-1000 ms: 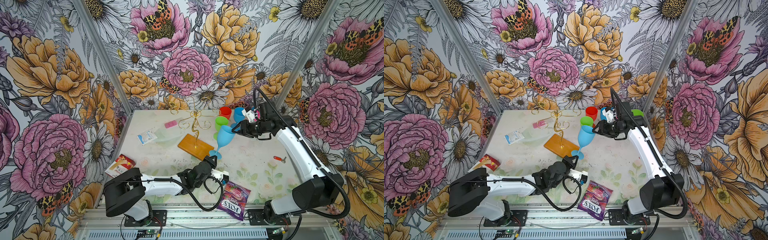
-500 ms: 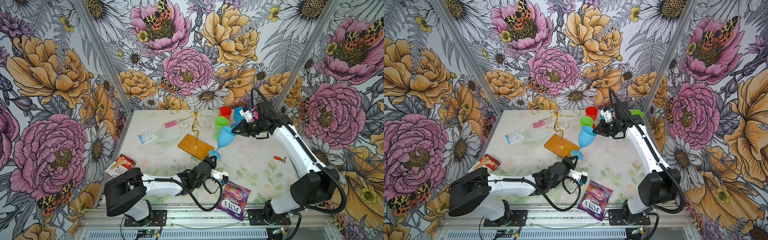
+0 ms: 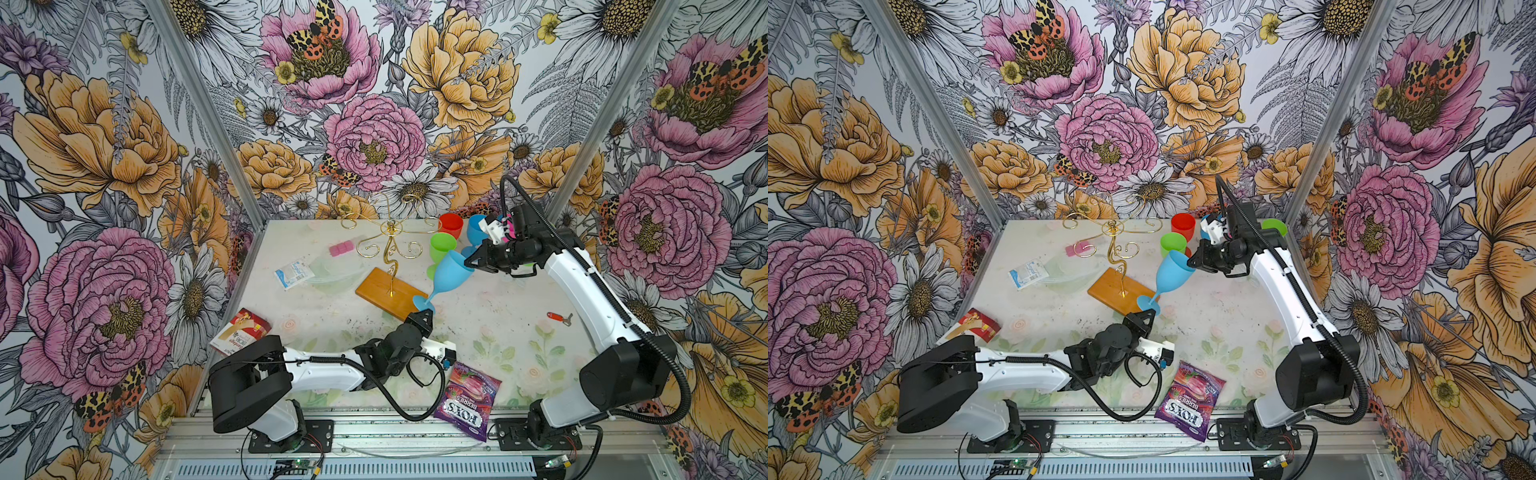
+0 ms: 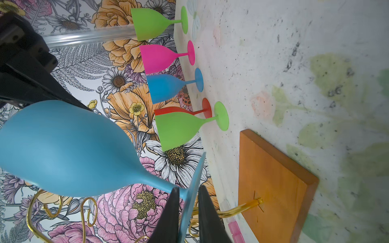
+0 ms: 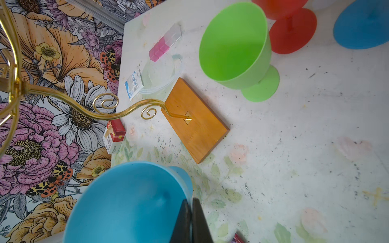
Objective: Take the wine glass off the wine glass rack
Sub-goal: Place the wine glass at the top-right of the table.
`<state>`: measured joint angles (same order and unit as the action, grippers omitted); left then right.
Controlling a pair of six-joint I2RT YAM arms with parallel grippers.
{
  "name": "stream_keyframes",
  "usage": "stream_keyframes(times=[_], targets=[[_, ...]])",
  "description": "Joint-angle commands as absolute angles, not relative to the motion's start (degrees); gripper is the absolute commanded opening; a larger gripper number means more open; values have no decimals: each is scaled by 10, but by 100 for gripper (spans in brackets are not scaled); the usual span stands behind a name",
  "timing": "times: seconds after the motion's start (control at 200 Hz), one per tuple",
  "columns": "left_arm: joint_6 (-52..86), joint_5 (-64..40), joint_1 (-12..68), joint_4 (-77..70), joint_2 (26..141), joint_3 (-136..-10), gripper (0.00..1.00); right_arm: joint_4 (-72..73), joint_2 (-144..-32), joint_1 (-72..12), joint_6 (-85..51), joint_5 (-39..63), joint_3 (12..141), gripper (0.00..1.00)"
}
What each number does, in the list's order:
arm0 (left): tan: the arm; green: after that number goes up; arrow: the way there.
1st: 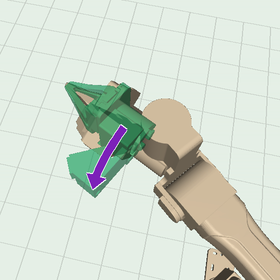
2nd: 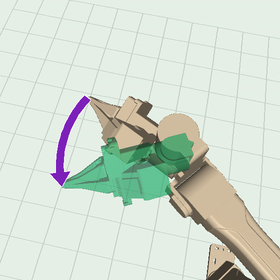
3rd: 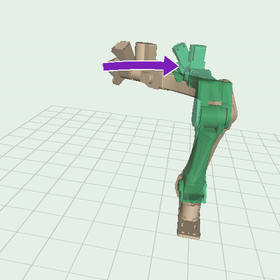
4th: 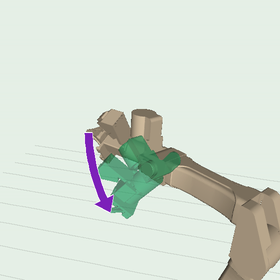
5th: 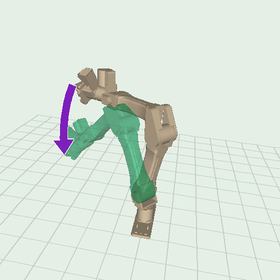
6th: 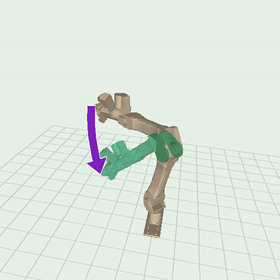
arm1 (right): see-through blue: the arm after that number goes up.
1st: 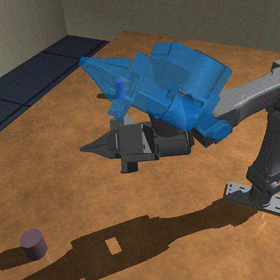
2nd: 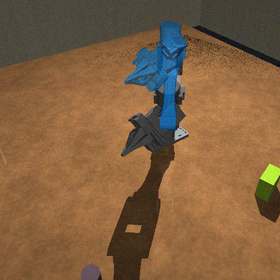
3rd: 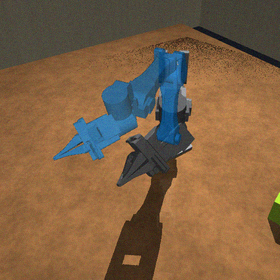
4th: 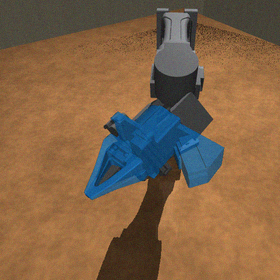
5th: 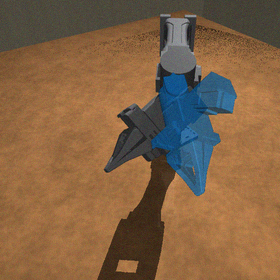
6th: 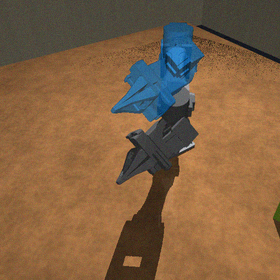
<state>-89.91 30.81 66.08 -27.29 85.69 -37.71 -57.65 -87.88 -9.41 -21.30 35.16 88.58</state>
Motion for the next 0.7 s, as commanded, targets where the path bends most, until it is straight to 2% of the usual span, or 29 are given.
stream_keyframes(times=[0.0, 0.245, 0.35, 0.47, 0.54, 0.696], targets=[[-855, 293, 658, -267, 831, -377, 26, -567, -873, -93, -205, 344, 920, 0], [-783, 275, 657, -218, 800, -385, 43, -568, -859, -60, -194, 285, 934, 0], [-735, 260, 651, -187, 782, -397, 46, -567, -845, -47, -191, 216, 934, 0], [-662, 234, 638, -136, 755, -416, 50, -566, -836, -46, -183, 136, 932, 0], [-614, 221, 634, -100, 739, -428, 58, -565, -839, -46, -181, 117, 931, 0], [-485, 203, 633, -63, 696, -440, 67, -564, -849, -48, -172, 78, 915, 0]])
